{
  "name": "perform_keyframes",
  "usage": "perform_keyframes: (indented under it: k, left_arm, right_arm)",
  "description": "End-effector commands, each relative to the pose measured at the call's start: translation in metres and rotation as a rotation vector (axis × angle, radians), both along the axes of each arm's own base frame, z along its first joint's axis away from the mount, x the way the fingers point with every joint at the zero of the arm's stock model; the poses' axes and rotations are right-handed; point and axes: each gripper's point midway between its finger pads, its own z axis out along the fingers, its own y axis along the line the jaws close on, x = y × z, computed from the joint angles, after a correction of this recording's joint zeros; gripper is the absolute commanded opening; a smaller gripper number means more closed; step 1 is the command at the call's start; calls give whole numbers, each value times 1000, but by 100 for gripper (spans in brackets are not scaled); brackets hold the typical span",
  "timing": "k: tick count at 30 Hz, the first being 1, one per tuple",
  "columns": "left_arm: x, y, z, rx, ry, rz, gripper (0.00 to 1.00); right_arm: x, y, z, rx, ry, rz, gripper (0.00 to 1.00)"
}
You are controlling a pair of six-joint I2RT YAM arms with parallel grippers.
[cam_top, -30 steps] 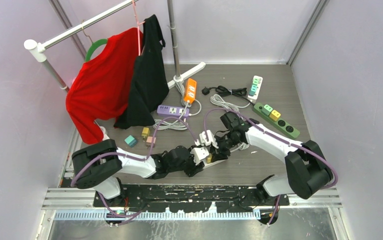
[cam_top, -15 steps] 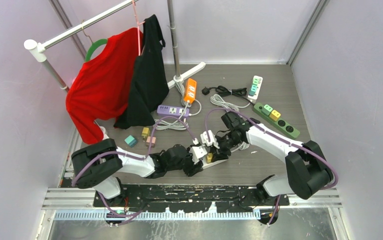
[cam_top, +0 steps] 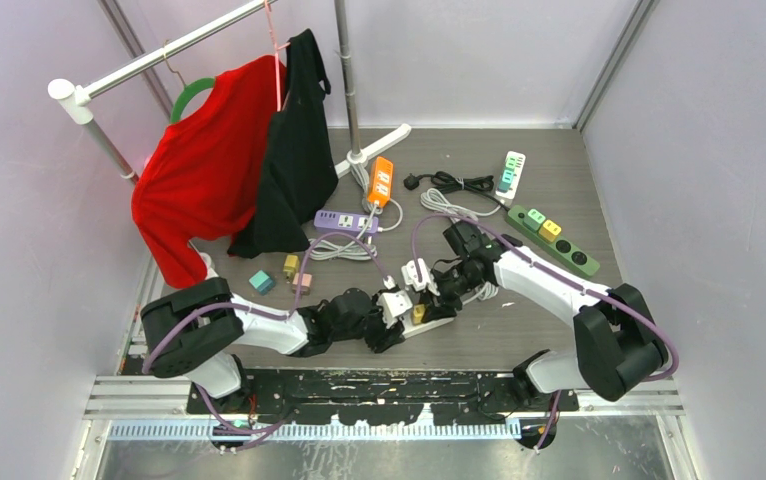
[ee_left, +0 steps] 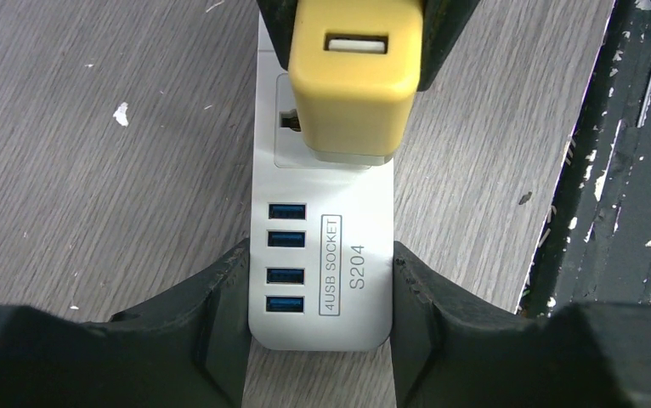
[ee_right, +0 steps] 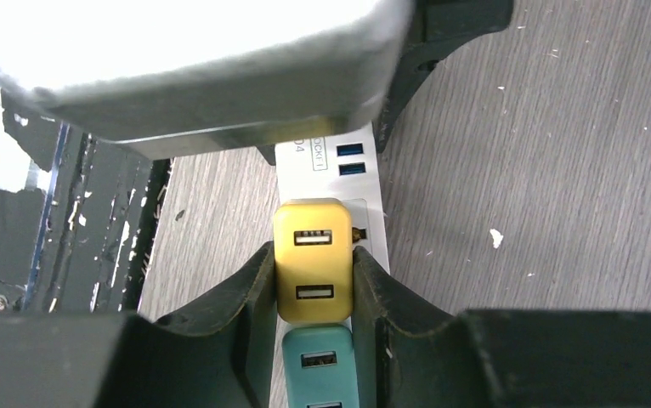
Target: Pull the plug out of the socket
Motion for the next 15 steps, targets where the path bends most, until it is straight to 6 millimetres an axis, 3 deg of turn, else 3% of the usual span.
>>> perform_keyframes:
  k: [1,3,5,8,11,15]
  left_arm:
    - [-11,15,-21,73,65,-14,0]
    - [-12,14,-21,77,77,-20,0]
    - [-13,14,-24,86,89,-22,0]
    - [-13,17,-27,94,105,-14,0]
    - [-14,20,-30,98,123,0,0]
    - [-15,21,-27,81,137,9,0]
  right_arm:
    - [-10,1,5,16,-75,126,1]
    - [-21,9,9,32,-51,168,1]
    - [-18,18,15,54,-1,127,1]
    - [6,25,25,79,30,-18,1]
    - [20,19,30,82,19,-70,1]
    - [-19,3,19,45,-1,144,1]
